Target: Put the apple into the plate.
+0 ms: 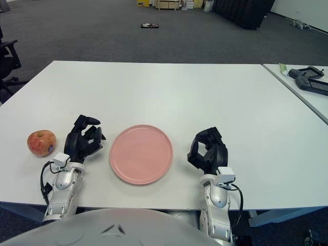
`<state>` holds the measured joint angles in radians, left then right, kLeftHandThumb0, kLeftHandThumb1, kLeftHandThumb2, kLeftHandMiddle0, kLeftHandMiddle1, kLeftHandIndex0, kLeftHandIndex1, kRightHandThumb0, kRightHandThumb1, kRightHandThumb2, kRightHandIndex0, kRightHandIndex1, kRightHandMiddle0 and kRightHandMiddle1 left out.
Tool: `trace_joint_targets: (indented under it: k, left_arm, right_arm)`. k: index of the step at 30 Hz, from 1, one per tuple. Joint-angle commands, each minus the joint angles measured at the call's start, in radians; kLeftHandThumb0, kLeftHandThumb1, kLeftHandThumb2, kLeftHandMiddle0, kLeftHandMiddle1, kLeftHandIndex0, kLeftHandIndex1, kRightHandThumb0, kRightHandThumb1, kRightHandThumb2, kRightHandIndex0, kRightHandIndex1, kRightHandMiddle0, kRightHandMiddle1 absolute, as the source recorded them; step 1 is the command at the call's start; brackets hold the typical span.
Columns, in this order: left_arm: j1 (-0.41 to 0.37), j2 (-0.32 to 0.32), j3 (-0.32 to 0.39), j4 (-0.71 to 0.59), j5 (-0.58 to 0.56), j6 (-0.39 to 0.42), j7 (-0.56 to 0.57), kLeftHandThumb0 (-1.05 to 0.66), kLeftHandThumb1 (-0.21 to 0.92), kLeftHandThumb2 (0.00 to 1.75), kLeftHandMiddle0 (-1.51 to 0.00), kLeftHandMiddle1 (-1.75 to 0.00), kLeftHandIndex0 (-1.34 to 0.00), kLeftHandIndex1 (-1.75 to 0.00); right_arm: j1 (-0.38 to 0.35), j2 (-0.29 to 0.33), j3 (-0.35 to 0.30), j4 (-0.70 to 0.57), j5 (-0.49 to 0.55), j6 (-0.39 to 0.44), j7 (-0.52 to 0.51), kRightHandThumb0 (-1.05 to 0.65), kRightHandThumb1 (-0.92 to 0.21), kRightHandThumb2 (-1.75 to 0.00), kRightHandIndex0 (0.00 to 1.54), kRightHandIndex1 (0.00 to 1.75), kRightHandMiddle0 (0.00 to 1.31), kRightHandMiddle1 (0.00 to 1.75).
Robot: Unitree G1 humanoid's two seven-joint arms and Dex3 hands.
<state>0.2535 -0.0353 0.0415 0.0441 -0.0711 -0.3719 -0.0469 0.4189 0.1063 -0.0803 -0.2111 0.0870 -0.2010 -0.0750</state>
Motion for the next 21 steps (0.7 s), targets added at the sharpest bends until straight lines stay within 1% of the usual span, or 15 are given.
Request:
trace_joint_targets:
  k: [1,8,13,21]
  left_arm:
    - [-0.023,0.002,0.000,0.006,-0.009,-0.012,-0.009,-0.40,0.60,0.97,-0.76,-1.75,-0.40,-1.75]
    - [-0.027,0.004,0.002,0.004,-0.018,-0.015,-0.019,-0.40,0.59,0.98,-0.77,-1.75,-0.40,-1.75]
    - [-0.027,0.005,0.005,0.006,-0.014,-0.026,-0.020,-0.41,0.58,0.99,-0.78,-1.75,-0.41,-1.75]
    - [-0.015,0.011,0.016,-0.004,-0.003,-0.051,-0.011,-0.41,0.58,0.99,-0.79,-1.75,-0.41,-1.75]
  right_arm:
    - [-0.018,-0.005,0.001,0.001,-0.011,0.020,-0.004,-0.44,-0.44,-1.17,1.12,1.75,0.51,1.75]
    - [-0.022,-0.001,0.001,-0.004,-0.017,0.045,-0.015,-0.44,-0.45,-1.16,1.12,1.75,0.51,1.75]
    - [-0.025,0.002,0.002,-0.001,-0.021,0.057,-0.020,-0.45,-0.42,-1.19,1.14,1.75,0.53,1.75]
    - [-0.049,0.000,0.007,0.081,-0.039,0.038,-0.021,-0.46,-0.39,-1.23,1.17,1.75,0.55,1.75]
